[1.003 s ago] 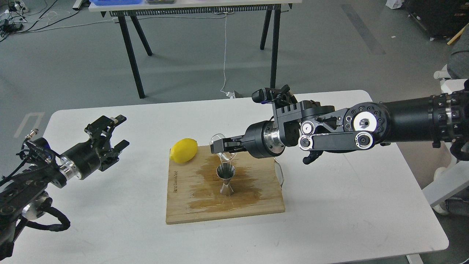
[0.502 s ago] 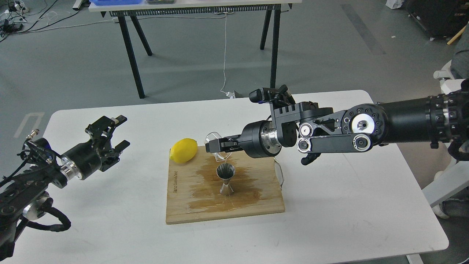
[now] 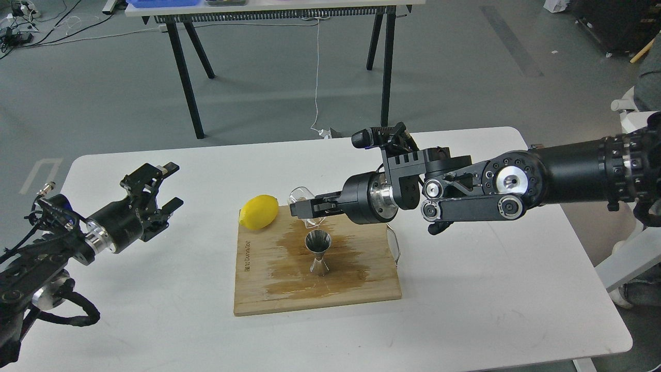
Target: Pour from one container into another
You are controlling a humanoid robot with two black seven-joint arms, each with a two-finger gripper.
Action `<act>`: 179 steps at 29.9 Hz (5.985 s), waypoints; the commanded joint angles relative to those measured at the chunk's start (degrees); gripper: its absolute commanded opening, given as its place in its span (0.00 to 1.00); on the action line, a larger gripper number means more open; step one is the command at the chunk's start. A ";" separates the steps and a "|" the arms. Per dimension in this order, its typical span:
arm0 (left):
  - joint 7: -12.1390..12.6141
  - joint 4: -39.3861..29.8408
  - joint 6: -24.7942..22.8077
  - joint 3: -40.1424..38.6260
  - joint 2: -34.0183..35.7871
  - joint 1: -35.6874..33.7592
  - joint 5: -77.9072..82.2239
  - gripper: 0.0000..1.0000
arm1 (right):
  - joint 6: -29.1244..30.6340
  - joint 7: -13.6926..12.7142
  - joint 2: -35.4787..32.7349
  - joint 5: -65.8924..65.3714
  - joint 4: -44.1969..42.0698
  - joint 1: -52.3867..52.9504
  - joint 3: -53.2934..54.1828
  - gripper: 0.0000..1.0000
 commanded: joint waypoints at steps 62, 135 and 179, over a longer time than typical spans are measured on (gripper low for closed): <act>0.00 1.14 0.00 0.09 -0.71 0.05 0.00 0.99 | -4.69 7.46 0.26 -6.74 0.00 0.16 -3.12 0.22; 0.00 2.37 0.00 0.70 -1.59 -0.66 0.18 0.99 | -18.83 6.76 -7.57 78.33 -16.87 -65.67 91.37 0.22; 0.00 2.37 0.00 0.70 -1.59 -0.66 0.18 0.99 | -20.95 2.02 -2.11 77.63 -18.37 -68.05 87.67 0.59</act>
